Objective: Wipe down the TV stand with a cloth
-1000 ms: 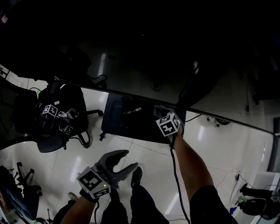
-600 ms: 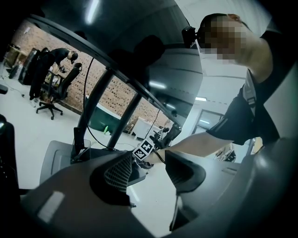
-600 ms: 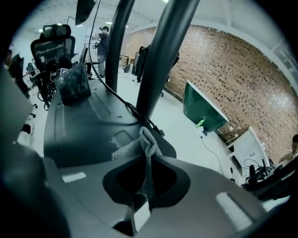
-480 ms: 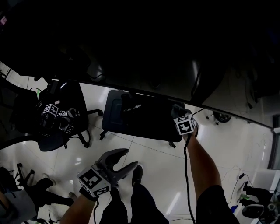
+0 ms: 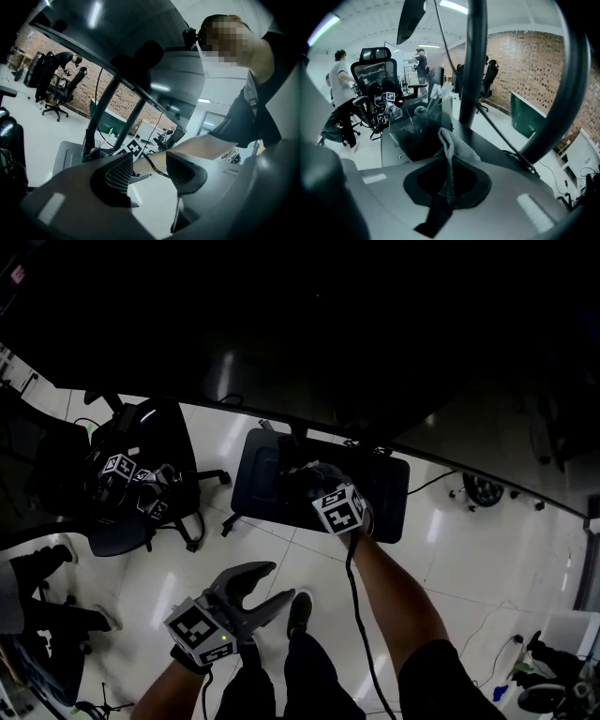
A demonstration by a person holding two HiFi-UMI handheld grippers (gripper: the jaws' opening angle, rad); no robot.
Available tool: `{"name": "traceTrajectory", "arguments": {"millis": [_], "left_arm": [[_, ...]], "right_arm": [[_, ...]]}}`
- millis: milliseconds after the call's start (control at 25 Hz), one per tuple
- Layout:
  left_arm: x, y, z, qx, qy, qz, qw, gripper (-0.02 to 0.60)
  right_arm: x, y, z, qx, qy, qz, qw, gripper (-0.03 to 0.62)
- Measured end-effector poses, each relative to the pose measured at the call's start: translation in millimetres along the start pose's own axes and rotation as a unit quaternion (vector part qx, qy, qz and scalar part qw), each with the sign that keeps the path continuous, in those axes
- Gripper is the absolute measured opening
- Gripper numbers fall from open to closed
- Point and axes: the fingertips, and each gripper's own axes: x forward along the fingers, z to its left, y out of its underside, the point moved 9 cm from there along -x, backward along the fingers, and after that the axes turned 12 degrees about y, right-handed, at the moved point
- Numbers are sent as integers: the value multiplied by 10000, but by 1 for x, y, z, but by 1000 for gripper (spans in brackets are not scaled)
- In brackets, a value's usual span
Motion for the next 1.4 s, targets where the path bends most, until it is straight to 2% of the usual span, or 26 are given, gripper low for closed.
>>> {"name": "traceTrajectory", "arguments": {"millis": [120, 280, 480, 720, 880, 1000, 1160, 1280, 1400], "left_arm": [[-7, 5, 1, -58, -60, -19, 10000, 244], [-9, 9, 0, -120, -56, -10, 9999, 244], [0, 6, -2, -92, 74, -33, 9999, 244], [10, 5, -7, -38, 271, -30, 9996, 244], [5, 7, -11, -24, 273, -3, 9996, 244], [-5, 8, -12, 25, 209, -18, 9998, 244], [-27, 5, -14, 59, 31, -53, 10000, 245], [-42, 4, -15, -5, -93, -81, 9999, 250], [-60, 6, -16, 53, -235, -44, 9997, 252]], "right_arm": [[9, 3, 12, -226, 22, 158, 9996, 17], [2, 15, 1, -525, 98, 212, 9983, 17], [-22, 57, -49, -246, 466, 469, 9975, 17], [-52, 110, -106, -55, 1060, 885, 9904, 17], [-64, 117, -116, 364, 1264, 1008, 9862, 17], [-70, 97, -88, 612, 969, 577, 9917, 17], [-72, 50, -5, 710, 137, 5, 9974, 17], [-67, 17, 63, 630, -432, -153, 9970, 17], [-50, -5, 116, 494, -740, -149, 9959, 17]]}}
